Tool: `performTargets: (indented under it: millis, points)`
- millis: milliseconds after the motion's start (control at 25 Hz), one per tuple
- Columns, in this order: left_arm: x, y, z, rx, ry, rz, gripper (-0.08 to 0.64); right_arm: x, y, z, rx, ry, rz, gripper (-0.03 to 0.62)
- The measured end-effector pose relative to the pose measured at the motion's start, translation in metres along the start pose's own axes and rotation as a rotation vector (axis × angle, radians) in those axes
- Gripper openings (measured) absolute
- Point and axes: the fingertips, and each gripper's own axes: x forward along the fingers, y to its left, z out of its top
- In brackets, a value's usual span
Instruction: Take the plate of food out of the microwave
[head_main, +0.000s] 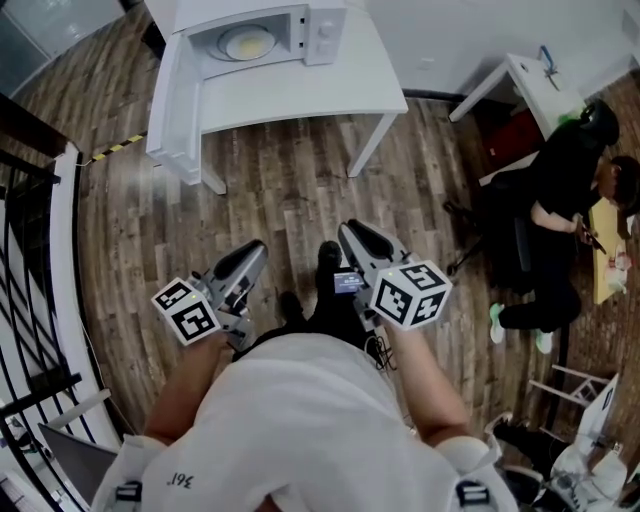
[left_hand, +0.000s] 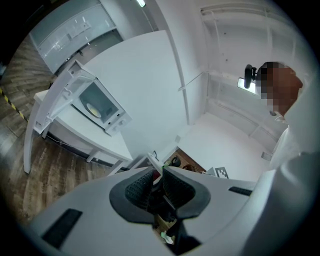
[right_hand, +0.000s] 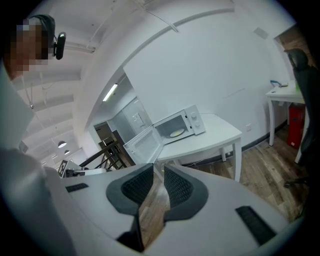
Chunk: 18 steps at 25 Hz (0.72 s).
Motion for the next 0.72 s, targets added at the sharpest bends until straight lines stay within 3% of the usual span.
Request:
performTargets:
  millis: [360, 720]
  points:
    - [0.039, 0.053, 0.046, 0.019, -0.049, 0.097, 0.044, 0.082, -0.038, 0.041, -0.007, 0.035, 0.075, 0.068]
    - [0.134, 0.107, 0.102, 0.023, -0.076, 0.185, 0.044, 0.155, -0.119, 0.113, -0.007, 0.056, 0.103, 0.068]
